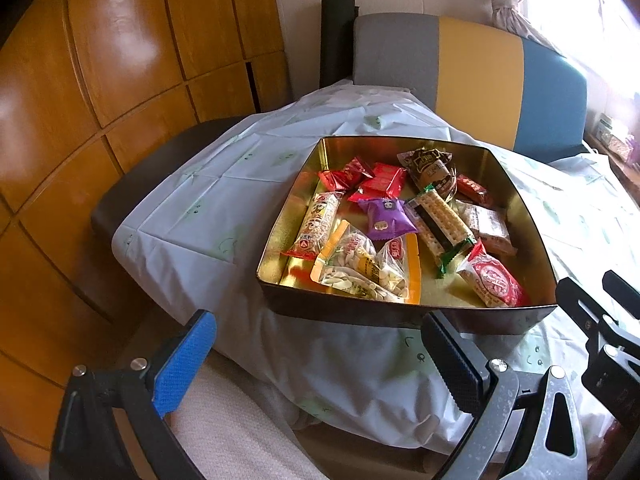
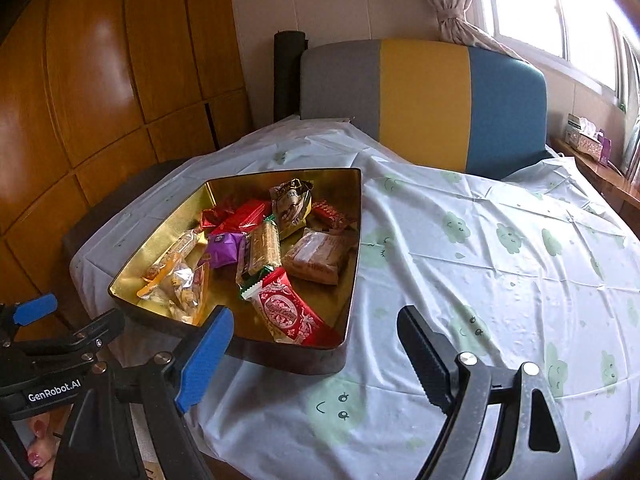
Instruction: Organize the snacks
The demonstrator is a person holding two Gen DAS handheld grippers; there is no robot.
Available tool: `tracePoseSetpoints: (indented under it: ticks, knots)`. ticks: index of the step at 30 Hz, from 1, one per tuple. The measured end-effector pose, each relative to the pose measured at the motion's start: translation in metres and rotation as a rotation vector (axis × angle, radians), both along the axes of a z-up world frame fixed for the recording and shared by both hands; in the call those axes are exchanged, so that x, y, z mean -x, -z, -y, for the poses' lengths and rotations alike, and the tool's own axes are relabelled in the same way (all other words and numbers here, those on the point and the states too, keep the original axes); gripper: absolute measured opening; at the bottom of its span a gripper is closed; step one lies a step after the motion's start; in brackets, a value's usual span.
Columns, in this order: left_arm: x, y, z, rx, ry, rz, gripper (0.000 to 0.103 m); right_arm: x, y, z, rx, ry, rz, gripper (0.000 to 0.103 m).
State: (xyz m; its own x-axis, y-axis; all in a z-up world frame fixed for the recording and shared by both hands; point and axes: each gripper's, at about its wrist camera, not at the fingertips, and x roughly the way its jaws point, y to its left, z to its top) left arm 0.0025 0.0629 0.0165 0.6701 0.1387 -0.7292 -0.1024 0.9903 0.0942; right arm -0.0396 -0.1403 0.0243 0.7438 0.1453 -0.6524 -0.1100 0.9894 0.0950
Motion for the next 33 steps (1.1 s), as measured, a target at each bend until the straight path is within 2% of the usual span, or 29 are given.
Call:
tracePoseSetpoints:
  ticks: [33]
  knots:
    - [0.0, 0.0052, -0.0022, 0.027, -0.004, -0.02, 0.103, -0.003, 0.0049, -0.0012, 0.007, 0.004, -0.015, 0.085]
